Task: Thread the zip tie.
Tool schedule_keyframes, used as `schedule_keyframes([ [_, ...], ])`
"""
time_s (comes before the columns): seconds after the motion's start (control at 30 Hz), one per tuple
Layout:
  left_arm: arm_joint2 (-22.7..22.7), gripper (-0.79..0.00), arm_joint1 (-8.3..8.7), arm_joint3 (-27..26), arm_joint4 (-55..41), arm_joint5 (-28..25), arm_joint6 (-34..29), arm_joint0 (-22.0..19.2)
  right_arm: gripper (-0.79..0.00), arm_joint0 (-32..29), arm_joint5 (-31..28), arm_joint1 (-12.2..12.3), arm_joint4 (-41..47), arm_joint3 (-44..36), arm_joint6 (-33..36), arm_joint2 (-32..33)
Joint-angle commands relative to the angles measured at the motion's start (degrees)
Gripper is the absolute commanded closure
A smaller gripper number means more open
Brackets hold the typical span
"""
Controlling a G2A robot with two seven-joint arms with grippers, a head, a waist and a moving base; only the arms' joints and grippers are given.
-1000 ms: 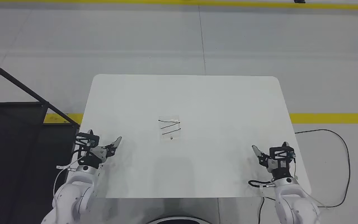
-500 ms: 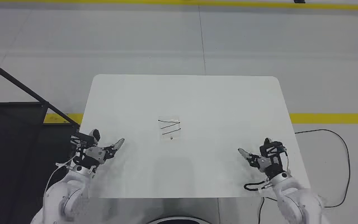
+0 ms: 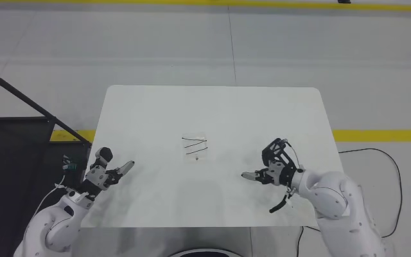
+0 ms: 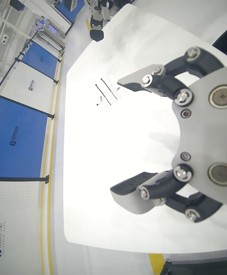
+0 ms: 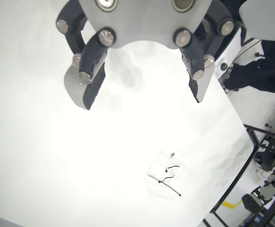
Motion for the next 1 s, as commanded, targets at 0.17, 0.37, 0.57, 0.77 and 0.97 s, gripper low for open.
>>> schedule_keyframes([
  [0.17, 0.02, -0.785, 0.00, 0.00, -0.01, 0.03, -0.03, 0.00, -0.785, -0.23, 0.01, 0.00, -0.16, -0.04, -0.46, 0.08],
  [0.37, 0.02, -0.785, 0.00, 0.00, -0.01, 0.03, -0.03, 0.00, -0.785, -0.35, 0.21, -0.03, 0.55, 0.23, -1.01, 0.13],
  [0.57, 1.36, -0.785, 0.05, -0.93, -3.64, -1.55, -3.10, -0.98, -0.785, 5.43, -4.16, -0.27, 15.16, 7.16, 0.24, -2.90],
  [0.77, 2.61, -0.785, 0.52, -0.68, -11.32, -4.01, -11.65, -4.69, -0.785, 15.91, 0.72, -1.56, 20.79, 14.72, 2.65, -10.87],
  [0.97, 3.07, -0.785, 1.08, 0.91, -22.36, -4.09, -20.39, -7.55, -0.785, 25.17, 4.30, -3.62, 23.99, 24.38, 3.21, -19.30],
])
